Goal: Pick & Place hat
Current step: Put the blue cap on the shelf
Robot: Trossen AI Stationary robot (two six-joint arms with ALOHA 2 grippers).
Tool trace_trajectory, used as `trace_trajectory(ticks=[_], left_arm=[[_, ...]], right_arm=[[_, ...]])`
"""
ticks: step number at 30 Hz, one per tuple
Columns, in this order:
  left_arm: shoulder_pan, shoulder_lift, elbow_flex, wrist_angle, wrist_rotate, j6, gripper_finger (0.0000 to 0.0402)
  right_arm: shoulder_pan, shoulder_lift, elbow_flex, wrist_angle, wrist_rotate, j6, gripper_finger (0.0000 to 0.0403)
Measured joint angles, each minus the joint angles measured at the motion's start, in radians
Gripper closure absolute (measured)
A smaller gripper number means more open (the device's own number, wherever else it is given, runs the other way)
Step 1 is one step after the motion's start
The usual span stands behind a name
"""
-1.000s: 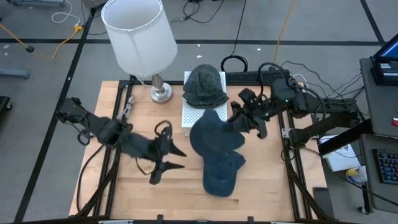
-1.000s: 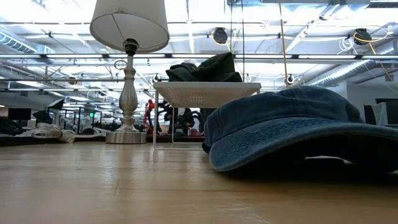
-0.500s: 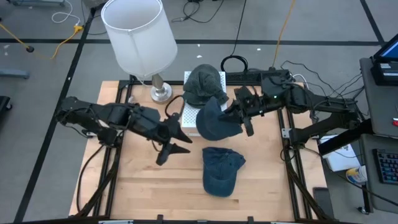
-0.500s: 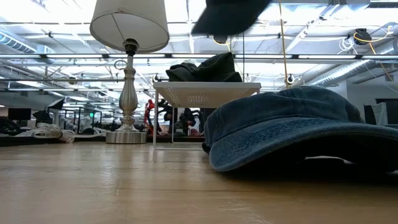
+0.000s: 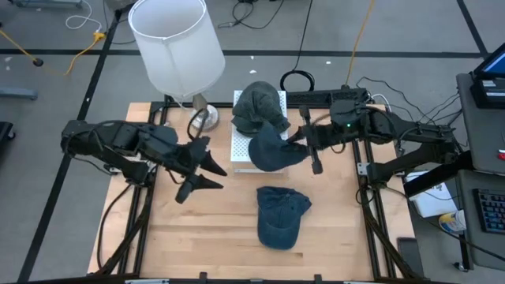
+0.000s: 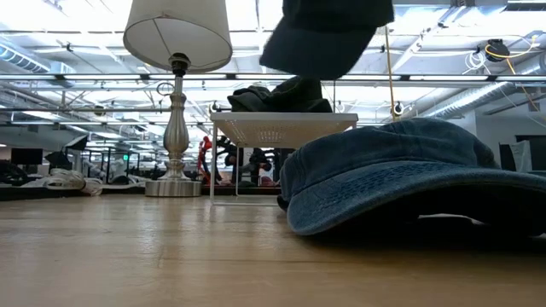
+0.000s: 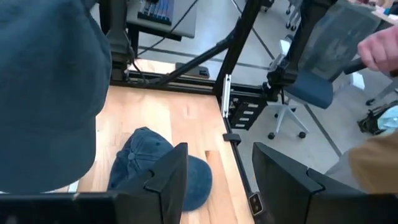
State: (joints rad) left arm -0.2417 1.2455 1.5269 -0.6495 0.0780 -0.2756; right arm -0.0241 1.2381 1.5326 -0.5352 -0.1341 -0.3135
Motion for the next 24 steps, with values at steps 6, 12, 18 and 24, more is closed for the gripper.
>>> trace_trajectory(ticks=[6, 12, 18, 24], left_arm=[[0.000, -0.041, 0.000, 0.000, -0.007, -0.044, 0.0217], [0.000, -0.050, 0.000, -0.005, -0.029, -0.062, 0.0217], [0.000, -0.049, 0.000, -0.006, -0.045, -0.094, 0.0217], [0.000, -0.048, 0.000, -0.005, -0.054, -0.099, 0.0217]], right_arm=[[0.004, 0.001, 0.000, -0.007, 0.045, -0.390, 0.0378], [0.004, 0.002, 0.000, 0.051, 0.211, -0.510, 0.0374], [-0.010, 0.026, 0.000, 0.140, 0.283, -0.458, 0.0379], [-0.062, 0.093, 0.000, 0.132, 0.291, -0.458, 0.0378]])
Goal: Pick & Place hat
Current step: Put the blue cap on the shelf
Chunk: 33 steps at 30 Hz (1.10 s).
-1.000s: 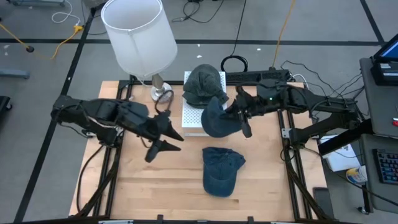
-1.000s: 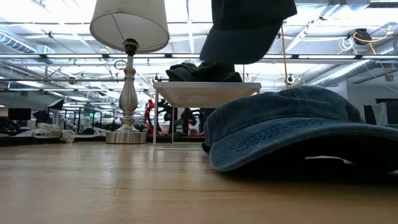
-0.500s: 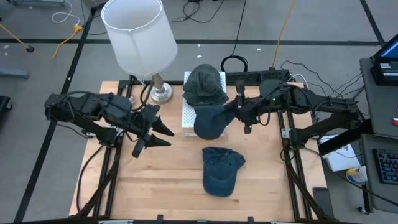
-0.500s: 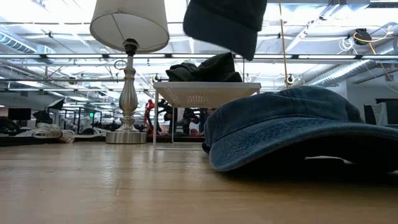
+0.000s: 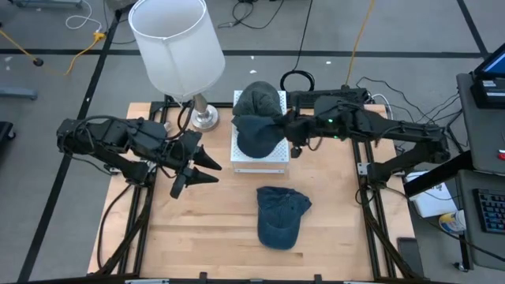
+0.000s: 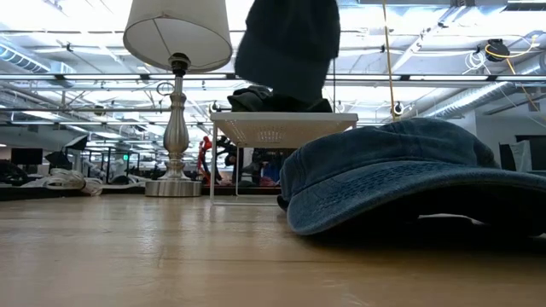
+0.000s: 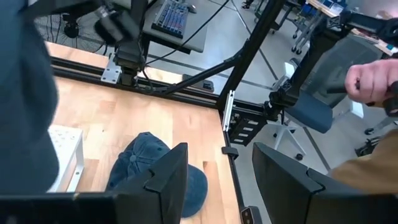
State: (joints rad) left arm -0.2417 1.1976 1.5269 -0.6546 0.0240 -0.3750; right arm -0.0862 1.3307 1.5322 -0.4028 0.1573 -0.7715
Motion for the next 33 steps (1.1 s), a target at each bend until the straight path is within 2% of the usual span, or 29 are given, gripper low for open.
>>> trace_trajectory(ticks=[5, 10, 23, 33], left_arm=[[0.000, 0.000, 0.000, -0.001, 0.000, -0.008, 0.0218], [0.000, 0.000, 0.000, -0.002, 0.000, -0.014, 0.0217], [0.008, 0.000, 0.000, -0.061, 0.000, -0.030, 0.0217], [0.008, 0.000, 0.000, -0.063, 0.000, -0.027, 0.0217]], right_arm=[[-0.056, 0.043, 0.000, 0.002, -0.005, 0.000, 0.0379], [-0.085, 0.073, 0.000, -0.006, -0.058, -0.002, 0.0378], [-0.170, 0.180, 0.000, -0.013, -0.054, -0.102, 0.0378], [-0.205, 0.226, 0.001, 0.059, -0.057, -0.184, 0.0378]])
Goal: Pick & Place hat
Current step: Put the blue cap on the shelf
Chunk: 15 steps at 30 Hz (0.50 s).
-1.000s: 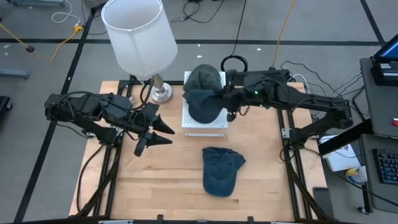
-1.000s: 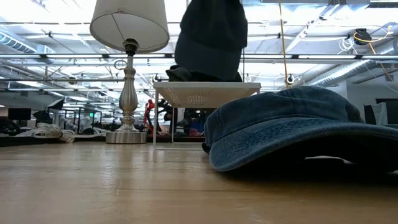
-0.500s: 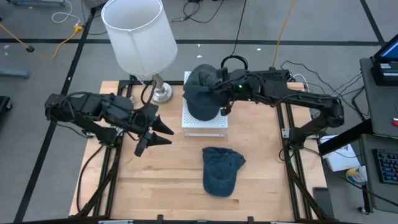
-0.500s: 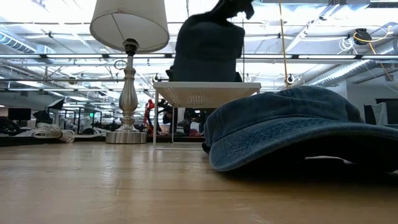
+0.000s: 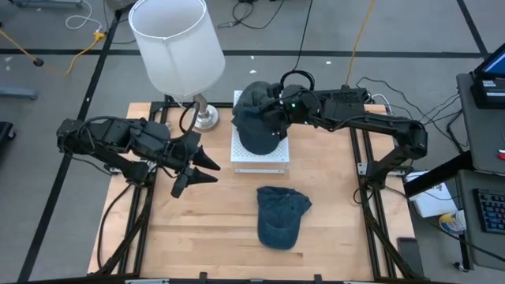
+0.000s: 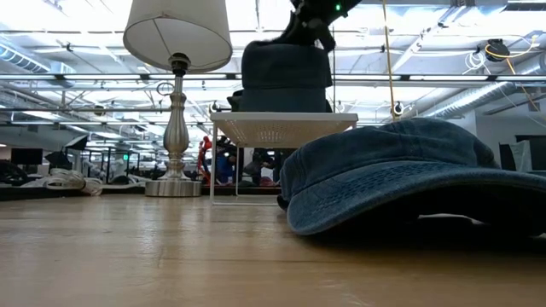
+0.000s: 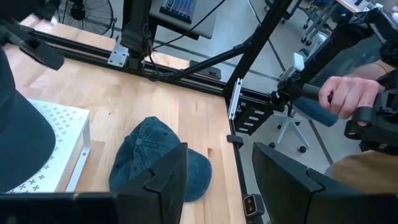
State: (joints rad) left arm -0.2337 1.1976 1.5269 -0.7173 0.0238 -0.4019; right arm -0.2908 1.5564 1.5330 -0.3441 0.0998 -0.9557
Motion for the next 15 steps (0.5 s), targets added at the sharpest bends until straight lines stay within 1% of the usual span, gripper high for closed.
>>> trace_trajectory(ticks=[11, 15], left_arm=[[0.000, 0.000, 0.000, -0.015, 0.000, -0.004, 0.0217], [0.000, 0.000, 0.000, -0.015, 0.000, -0.004, 0.0217]], right_arm=[[-0.018, 0.076, -0.002, 0.034, 0.003, -0.012, 0.0378], [-0.028, 0.086, -0.002, 0.008, 0.002, 0.024, 0.0378]])
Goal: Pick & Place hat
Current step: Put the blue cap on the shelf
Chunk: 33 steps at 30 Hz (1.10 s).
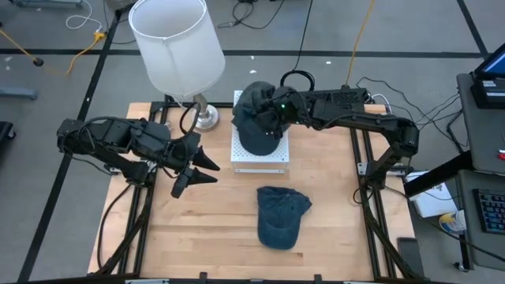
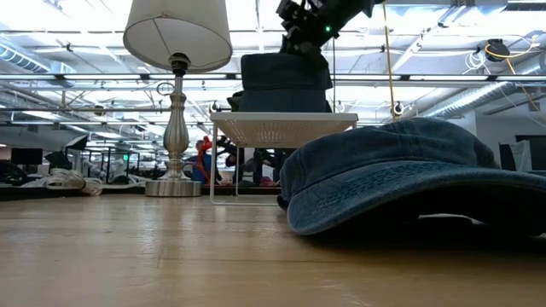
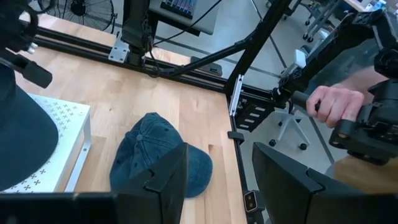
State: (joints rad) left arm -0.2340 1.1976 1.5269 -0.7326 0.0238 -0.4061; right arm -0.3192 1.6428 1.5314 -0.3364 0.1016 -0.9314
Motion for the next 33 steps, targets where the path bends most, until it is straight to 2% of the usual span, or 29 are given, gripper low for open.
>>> trace_trajectory(ticks=[6, 10, 13, 20, 30, 33], left_arm=[[0.000, 0.000, 0.000, -0.001, 0.000, 0.003, 0.0217], [0.000, 0.000, 0.000, -0.003, 0.000, 0.007, 0.0218], [0.000, 0.000, 0.000, -0.006, 0.000, 0.006, 0.0218], [0.000, 0.000, 0.000, -0.006, 0.002, 0.003, 0.0217], [0.000, 0.000, 0.000, -0.006, 0.005, 0.002, 0.0217], [0.000, 0.000, 0.000, -0.006, 0.005, 0.002, 0.0218]], right_arm=[[-0.018, 0.016, 0.000, 0.012, -0.006, 0.003, 0.0378], [-0.035, 0.030, 0.001, 0.025, -0.072, -0.034, 0.0375], [-0.047, 0.044, 0.000, 0.014, -0.073, -0.049, 0.0363], [-0.045, 0.028, -0.001, 0.017, -0.072, -0.050, 0.0321], [-0.040, -0.063, 0.000, 0.028, -0.074, 0.008, 0.0227], [-0.039, -0.068, 0.000, 0.048, -0.016, 0.003, 0.0206]])
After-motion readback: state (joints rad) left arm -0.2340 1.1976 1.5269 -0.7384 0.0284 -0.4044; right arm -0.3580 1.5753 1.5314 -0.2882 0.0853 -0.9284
